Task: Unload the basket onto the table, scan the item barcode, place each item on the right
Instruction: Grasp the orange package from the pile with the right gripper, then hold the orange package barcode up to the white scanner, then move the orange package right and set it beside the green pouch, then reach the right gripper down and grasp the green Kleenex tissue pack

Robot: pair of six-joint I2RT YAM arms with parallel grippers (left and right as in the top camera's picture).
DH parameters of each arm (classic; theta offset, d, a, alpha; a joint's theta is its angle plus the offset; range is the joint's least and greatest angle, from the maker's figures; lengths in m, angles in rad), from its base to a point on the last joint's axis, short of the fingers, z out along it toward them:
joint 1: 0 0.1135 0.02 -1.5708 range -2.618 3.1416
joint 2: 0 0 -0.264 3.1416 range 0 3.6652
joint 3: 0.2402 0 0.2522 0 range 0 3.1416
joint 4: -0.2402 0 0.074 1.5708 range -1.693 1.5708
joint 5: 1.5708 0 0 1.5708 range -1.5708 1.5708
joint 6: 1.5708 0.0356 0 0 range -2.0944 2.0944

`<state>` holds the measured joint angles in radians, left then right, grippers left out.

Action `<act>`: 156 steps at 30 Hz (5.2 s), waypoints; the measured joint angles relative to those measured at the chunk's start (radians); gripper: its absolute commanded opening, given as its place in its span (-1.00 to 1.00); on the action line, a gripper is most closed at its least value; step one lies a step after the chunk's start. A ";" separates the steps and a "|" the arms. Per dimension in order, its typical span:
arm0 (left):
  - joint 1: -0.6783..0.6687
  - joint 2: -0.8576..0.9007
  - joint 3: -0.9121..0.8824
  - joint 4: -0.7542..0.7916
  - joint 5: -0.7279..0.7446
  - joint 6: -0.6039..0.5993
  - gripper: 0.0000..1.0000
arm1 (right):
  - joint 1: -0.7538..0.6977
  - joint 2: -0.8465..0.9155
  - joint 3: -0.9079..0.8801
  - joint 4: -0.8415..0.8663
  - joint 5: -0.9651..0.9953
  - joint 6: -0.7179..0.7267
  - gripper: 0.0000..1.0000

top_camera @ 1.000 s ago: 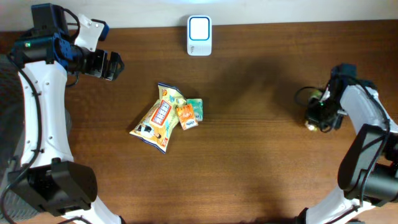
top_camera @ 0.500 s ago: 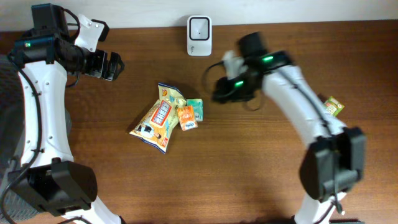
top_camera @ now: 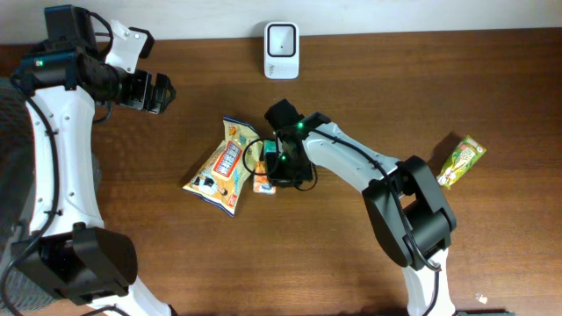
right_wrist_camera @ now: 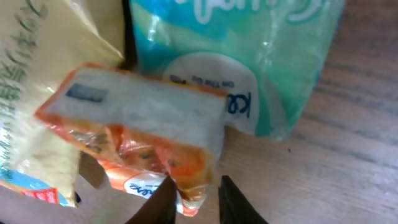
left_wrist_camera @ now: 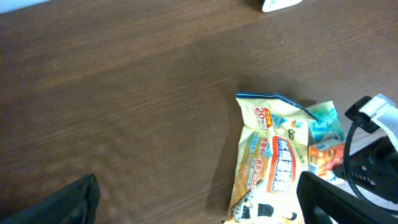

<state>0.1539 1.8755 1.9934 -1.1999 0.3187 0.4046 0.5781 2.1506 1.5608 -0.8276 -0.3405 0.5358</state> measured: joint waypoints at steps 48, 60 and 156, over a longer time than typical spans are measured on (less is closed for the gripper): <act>0.000 0.000 0.000 0.003 -0.001 0.000 0.98 | -0.127 -0.014 0.640 0.089 0.800 -0.555 -0.92; 0.000 0.000 0.000 0.000 0.000 0.000 0.99 | -0.123 0.452 0.859 0.548 0.808 -1.379 -0.92; 0.000 0.000 0.000 0.000 -0.001 0.000 0.98 | -0.362 0.145 0.204 -0.268 -0.082 -0.718 -0.44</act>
<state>0.1539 1.8755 1.9934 -1.2003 0.3180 0.4046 0.2165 2.2955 1.7649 -1.0958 -0.4221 -0.1825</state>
